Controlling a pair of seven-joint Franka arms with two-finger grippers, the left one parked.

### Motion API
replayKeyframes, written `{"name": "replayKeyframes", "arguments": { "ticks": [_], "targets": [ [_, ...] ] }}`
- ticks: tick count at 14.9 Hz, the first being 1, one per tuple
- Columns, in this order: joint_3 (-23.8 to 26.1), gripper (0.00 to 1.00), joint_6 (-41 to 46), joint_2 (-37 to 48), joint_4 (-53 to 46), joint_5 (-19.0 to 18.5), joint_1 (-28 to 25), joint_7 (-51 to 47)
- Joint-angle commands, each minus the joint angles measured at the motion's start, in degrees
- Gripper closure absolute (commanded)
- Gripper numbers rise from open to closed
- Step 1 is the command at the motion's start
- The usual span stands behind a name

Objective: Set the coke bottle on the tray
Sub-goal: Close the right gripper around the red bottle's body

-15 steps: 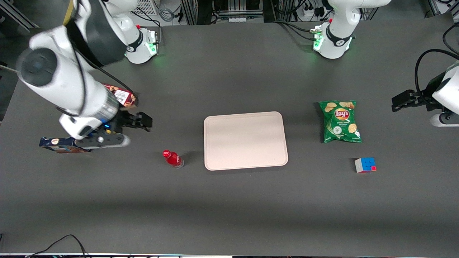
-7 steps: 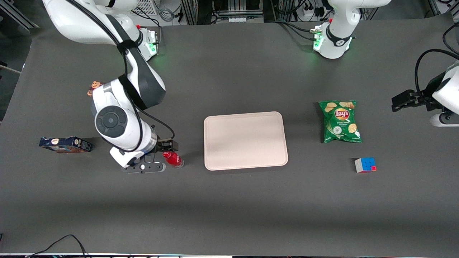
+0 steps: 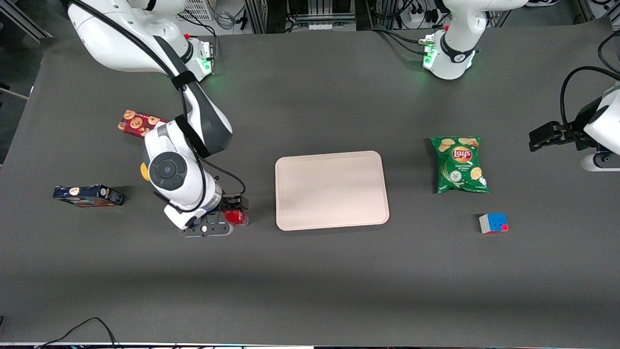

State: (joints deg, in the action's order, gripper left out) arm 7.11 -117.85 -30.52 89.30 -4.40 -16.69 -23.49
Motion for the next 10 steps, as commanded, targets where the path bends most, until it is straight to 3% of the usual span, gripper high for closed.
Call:
{"name": "replayKeyframes", "arguments": {
  "ticks": [1, 6, 10],
  "targets": [
    [0.4, 0.00, -2.9, 2.7, 5.3, -1.1, 0.4, -0.5],
    [0.5, 0.00, -3.9, 3.5, 6.9, -1.1, 0.6, -0.1],
    [0.5, 0.33, -5.4, 3.2, 7.0, -1.1, 0.8, -0.1]
  ]
}}
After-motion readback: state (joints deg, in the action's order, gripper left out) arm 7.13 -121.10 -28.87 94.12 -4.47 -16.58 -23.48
